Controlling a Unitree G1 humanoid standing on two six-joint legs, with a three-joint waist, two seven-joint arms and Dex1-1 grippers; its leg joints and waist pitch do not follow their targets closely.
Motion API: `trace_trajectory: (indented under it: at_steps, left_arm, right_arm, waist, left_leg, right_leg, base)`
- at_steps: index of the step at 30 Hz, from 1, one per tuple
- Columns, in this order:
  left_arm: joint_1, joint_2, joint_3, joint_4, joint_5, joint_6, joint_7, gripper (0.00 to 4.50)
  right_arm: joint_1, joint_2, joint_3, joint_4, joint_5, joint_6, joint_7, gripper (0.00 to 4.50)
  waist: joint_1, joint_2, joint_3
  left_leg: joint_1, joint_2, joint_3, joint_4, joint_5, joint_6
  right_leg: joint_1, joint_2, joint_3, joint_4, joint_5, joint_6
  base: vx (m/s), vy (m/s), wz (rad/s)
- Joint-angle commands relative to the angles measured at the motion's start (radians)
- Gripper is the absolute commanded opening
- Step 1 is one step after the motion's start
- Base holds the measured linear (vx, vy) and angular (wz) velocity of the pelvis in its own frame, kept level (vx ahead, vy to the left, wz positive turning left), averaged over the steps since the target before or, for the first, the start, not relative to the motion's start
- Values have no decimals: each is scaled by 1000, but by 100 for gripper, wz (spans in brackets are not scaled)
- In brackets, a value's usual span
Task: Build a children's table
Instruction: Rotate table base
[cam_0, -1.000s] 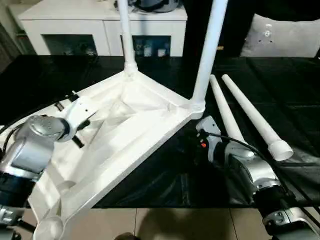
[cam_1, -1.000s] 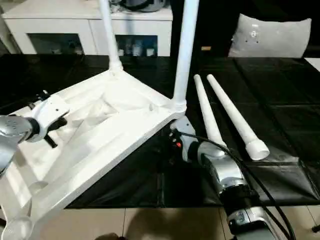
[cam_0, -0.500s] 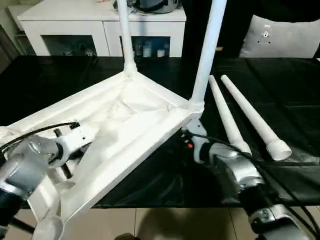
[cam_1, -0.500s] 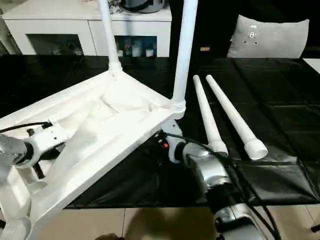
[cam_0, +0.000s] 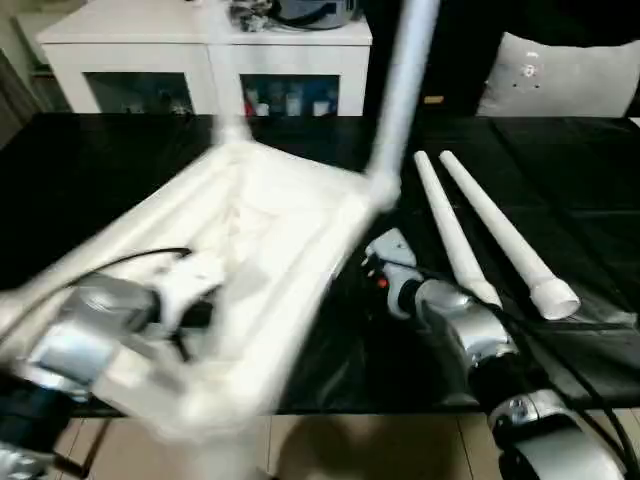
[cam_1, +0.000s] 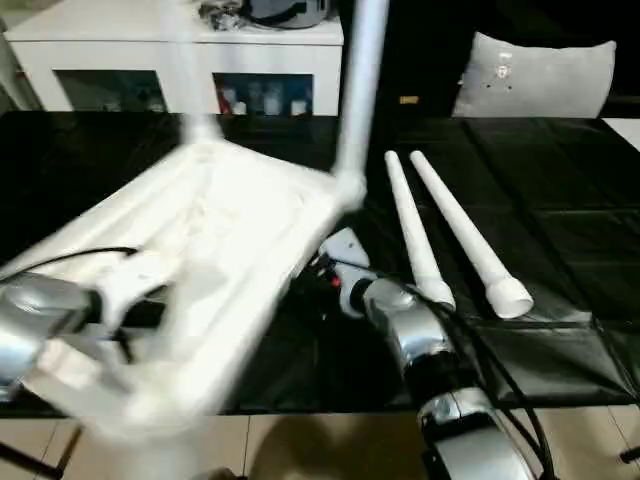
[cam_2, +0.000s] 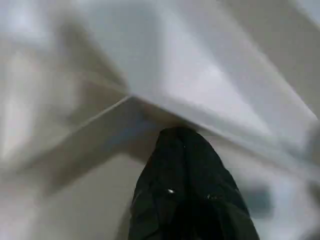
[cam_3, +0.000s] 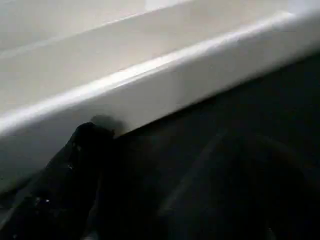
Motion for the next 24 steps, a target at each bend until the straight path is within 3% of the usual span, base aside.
trace_trajectory:
  at_steps: [1, 5, 6, 7, 8, 10, 12, 15, 19, 21, 22, 23, 24]
  left_arm:
    - [-26, -37, -36, -34, -54, -28, -34, 2]
    - [-65, -104, -41, 18, -56, -54, -15, 2]
    - [-97, -155, -35, 96, -28, -102, 42, 2]
    - [-97, -155, -35, 96, -28, -102, 42, 2]
    - [-139, -211, -21, 204, 11, -166, 134, 2]
    - [-153, -227, -17, 237, 20, -184, 164, 2]
    - [-205, -261, -6, 366, 61, -246, 288, 2]
    - [-256, -270, -9, 507, 117, -329, 428, 2]
    - [-270, -273, 1, 544, 136, -396, 499, 2]
    - [-259, -301, 43, 514, 94, -442, 469, 2]
    - [-254, -315, 59, 506, 66, -458, 443, 2]
    - [-253, -321, 64, 505, 55, -465, 433, 33]
    - [-236, -326, 70, 468, 25, -462, 398, 41]
  right_arm:
    - [-26, 31, 26, -15, 11, -19, 11, 450]
    - [-31, 31, 15, -5, 4, -32, -5, 450]
    - [-41, 32, -1, 10, 1, -42, -25, 450]
    - [-41, 32, -1, 10, 1, -42, -25, 450]
    - [-51, 30, -18, 23, -5, -51, -49, 450]
    - [-55, 29, -23, 29, -7, -55, -56, 450]
    - [-59, 18, -48, 17, -1, -61, -82, 450]
    - [-52, 7, -91, -42, 33, -58, -90, 450]
    - [-49, -7, -124, -94, 28, -63, -141, 450]
    - [-57, -26, -149, -115, 3, -54, -214, 450]
    - [-63, -33, -167, -124, 0, -23, -245, 450]
    - [-66, -36, -174, -128, -1, -8, -257, 450]
    - [-76, -44, -199, -152, 7, 103, -294, 450]
  waist:
    - [-2, 8, -61]
    - [-13, 3, -66]
    - [-16, 1, -66]
    - [-16, 1, -66]
    - [-13, 3, -66]
    - [-11, 0, -65]
    - [-10, -2, -62]
    - [-11, -5, -65]
    - [-6, -3, -70]
    - [-2, -1, -75]
    - [0, -1, -75]
    - [2, -2, -75]
    - [7, -2, -75]
  left_leg:
    - [23, 55, -27, -83, -236, -26]
    - [16, 52, -25, -74, -162, 4]
    - [15, 52, -23, -72, -147, 16]
    - [15, 52, -23, -72, -147, 16]
    - [18, 50, -21, -69, -138, 23]
    - [23, 53, -21, -71, -174, 16]
    - [25, 52, -23, -74, -206, 8]
    - [17, 54, -29, -76, -200, 12]
    - [19, 56, -27, -70, -148, 27]
    - [21, 57, -24, -65, -97, 32]
    - [21, 56, -23, -64, -91, 33]
    - [22, 55, -21, -63, -83, 34]
    - [21, 52, -21, -61, -65, 47]
  right_leg:
    - [41, -78, 52, -63, -131, -204]
    - [49, -78, 50, -59, -68, -215]
    - [49, -76, 50, -59, -51, -221]
    - [49, -76, 50, -59, -51, -221]
    - [46, -73, 49, -61, -47, -227]
    - [46, -74, 49, -65, -88, -218]
    - [46, -74, 49, -72, -144, -193]
    - [52, -78, 48, -70, -146, -172]
    - [46, -76, 48, -63, -74, -187]
    - [44, -75, 47, -54, 2, -208]
    - [43, -74, 46, -53, 16, -214]
    - [43, -73, 47, -52, 26, -218]
    - [45, -72, 46, -48, 48, -227]
  base:
    - [0, 0, 0]
    - [0, 0, 0]
    - [0, 0, 0]
    - [0, 0, 0]
    - [0, 0, 0]
    - [0, 0, 0]
    - [0, 0, 0]
    - [0, 0, 0]
    - [0, 0, 0]
    - [0, 0, 0]
    - [0, 0, 0]
    - [0, 0, 0]
    - [0, 0, 0]
